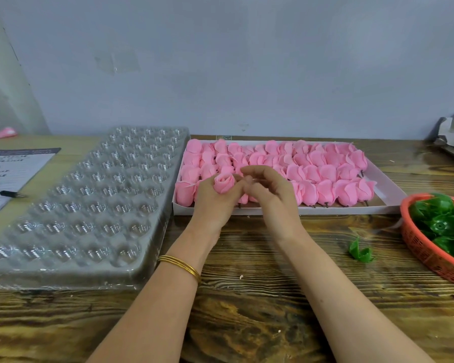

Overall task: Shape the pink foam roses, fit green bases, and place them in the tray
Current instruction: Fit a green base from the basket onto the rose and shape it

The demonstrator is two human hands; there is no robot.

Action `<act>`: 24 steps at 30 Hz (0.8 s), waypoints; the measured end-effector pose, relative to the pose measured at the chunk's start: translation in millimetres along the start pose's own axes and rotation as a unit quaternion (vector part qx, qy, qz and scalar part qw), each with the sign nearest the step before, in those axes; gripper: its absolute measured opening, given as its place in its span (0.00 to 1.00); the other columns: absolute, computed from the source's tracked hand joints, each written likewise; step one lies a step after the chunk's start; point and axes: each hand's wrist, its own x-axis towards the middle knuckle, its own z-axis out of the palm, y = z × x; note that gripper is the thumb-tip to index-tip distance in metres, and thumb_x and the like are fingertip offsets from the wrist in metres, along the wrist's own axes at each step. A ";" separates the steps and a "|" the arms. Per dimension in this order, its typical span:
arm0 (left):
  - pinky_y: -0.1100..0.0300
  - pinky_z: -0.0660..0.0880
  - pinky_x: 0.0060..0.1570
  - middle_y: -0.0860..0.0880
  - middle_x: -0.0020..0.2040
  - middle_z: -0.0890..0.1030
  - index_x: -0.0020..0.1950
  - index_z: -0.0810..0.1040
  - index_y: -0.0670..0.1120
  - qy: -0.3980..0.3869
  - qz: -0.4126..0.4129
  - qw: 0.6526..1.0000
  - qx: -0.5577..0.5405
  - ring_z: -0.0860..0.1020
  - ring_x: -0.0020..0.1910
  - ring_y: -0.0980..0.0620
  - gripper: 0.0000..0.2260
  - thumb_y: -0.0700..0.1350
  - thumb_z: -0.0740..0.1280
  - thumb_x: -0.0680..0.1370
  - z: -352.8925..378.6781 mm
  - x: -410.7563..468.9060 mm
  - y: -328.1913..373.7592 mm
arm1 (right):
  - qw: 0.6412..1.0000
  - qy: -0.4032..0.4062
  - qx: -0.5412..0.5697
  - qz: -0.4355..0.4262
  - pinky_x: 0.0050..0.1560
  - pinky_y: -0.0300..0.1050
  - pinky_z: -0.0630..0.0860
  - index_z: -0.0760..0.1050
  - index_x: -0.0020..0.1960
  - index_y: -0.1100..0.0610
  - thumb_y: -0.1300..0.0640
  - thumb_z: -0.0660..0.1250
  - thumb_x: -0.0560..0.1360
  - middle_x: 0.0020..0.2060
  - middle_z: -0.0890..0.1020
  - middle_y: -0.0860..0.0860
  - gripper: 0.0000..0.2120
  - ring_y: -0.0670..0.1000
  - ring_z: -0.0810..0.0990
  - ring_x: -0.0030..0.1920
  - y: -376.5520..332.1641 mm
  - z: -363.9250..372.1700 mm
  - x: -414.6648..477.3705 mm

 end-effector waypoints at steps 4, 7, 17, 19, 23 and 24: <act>0.57 0.81 0.40 0.46 0.39 0.85 0.42 0.84 0.52 0.017 0.019 0.999 0.035 0.84 0.40 0.52 0.07 0.55 0.72 0.70 0.4 -1.2 2.5 | 0.999 0.025 -0.020 -0.038 0.39 0.34 0.76 0.81 0.52 0.58 0.63 0.67 0.78 0.49 0.82 0.55 0.05 0.42 0.79 0.45 -8.5 3.6 7.7; 0.64 0.74 0.26 0.48 0.29 0.81 0.36 0.82 0.50 0.043 0.008 0.997 0.060 0.78 0.27 0.56 0.08 0.50 0.70 0.72 3.1 0.0 2.1 | 0.999 0.016 -0.026 -0.039 0.38 0.31 0.76 0.82 0.48 0.58 0.62 0.66 0.79 0.43 0.83 0.49 0.06 0.37 0.80 0.42 -14.5 10.6 15.0; 0.74 0.70 0.30 0.55 0.31 0.74 0.33 0.71 0.53 0.081 0.067 0.973 0.207 0.73 0.32 0.62 0.19 0.34 0.63 0.79 0.4 6.1 -2.2 | 0.995 -0.022 -0.085 -0.049 0.56 0.42 0.78 0.85 0.43 0.61 0.57 0.68 0.78 0.35 0.84 0.50 0.10 0.47 0.84 0.45 -8.5 35.6 22.0; 0.76 0.69 0.31 0.55 0.30 0.72 0.32 0.70 0.52 0.080 0.075 0.963 0.246 0.70 0.33 0.63 0.19 0.35 0.62 0.80 0.0 7.8 -2.9 | 0.994 -0.024 -0.096 -0.054 0.55 0.45 0.78 0.85 0.45 0.62 0.57 0.68 0.78 0.39 0.85 0.54 0.10 0.49 0.84 0.45 -5.4 35.5 20.9; 0.66 0.75 0.42 0.53 0.35 0.74 0.42 0.78 0.43 0.071 0.083 0.964 0.243 0.73 0.35 0.58 0.11 0.35 0.61 0.81 2.1 6.6 -7.0 | 0.990 -0.030 -0.116 -0.069 0.59 0.44 0.76 0.85 0.49 0.59 0.57 0.69 0.77 0.44 0.85 0.49 0.07 0.47 0.82 0.50 -1.1 33.8 17.7; 0.59 0.75 0.45 0.54 0.38 0.74 0.46 0.78 0.43 0.073 0.077 0.970 0.218 0.74 0.38 0.57 0.09 0.33 0.60 0.81 2.8 5.7 -7.3 | 0.989 -0.033 -0.124 -0.071 0.61 0.43 0.75 0.84 0.51 0.58 0.57 0.69 0.77 0.45 0.85 0.48 0.07 0.45 0.82 0.51 0.3 33.4 16.9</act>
